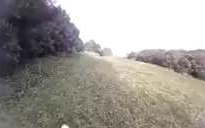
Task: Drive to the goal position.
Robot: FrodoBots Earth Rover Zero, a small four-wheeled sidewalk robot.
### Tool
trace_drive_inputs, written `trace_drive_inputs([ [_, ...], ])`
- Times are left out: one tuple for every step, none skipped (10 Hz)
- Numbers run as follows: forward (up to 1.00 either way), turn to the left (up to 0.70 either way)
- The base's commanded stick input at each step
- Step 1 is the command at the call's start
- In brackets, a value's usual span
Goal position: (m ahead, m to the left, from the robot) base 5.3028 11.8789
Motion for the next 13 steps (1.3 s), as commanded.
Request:
trace_drive_inputs([
  [0.85,0.00],
  [0.85,0.00],
  [0.85,0.00],
  [0.85,0.00],
  [0.85,0.00],
  [0.85,0.00],
  [0.85,0.00],
  [0.85,0.00],
  [0.85,0.00],
  [0.85,0.00],
  [0.85,0.00],
  [0.85,0.00],
  [0.85,0.00],
])
